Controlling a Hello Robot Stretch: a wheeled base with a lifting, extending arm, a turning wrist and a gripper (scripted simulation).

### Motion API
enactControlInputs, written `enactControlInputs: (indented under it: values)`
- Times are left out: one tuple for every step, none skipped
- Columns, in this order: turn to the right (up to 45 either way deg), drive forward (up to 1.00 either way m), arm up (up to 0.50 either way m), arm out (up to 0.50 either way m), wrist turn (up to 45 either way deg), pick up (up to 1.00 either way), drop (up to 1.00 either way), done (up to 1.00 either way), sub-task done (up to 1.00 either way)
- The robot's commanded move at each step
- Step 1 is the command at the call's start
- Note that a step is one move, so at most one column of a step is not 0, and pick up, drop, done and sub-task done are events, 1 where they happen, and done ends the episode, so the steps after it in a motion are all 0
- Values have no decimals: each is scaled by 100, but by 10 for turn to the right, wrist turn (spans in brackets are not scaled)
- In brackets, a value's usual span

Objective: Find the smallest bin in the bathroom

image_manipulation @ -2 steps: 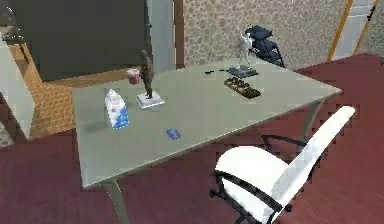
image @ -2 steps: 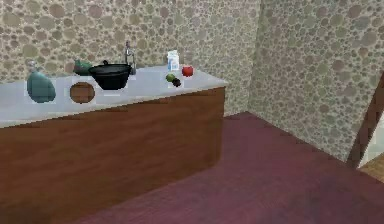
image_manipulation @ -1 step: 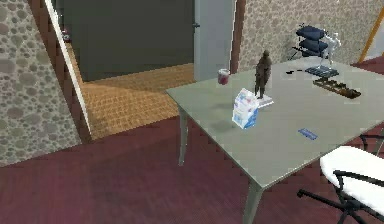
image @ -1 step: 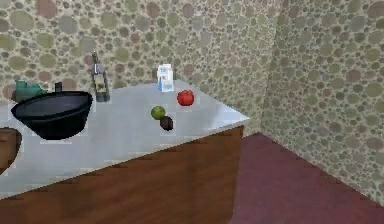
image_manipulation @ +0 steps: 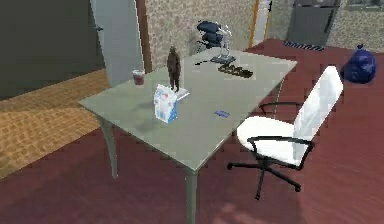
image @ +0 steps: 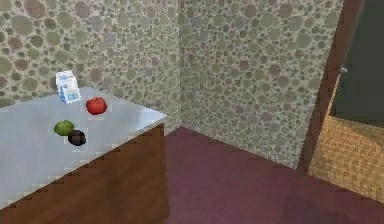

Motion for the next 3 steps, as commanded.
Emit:
enactControlInputs:
  values:
    - [0, 35, 0, 0, 0, 0, 0, 0, 0]
    - [450, 0, 0, 0, 0, 0, 0, 0, 0]
    - [90, 0, 0, 0, 0, 0, 0, 0, 0]
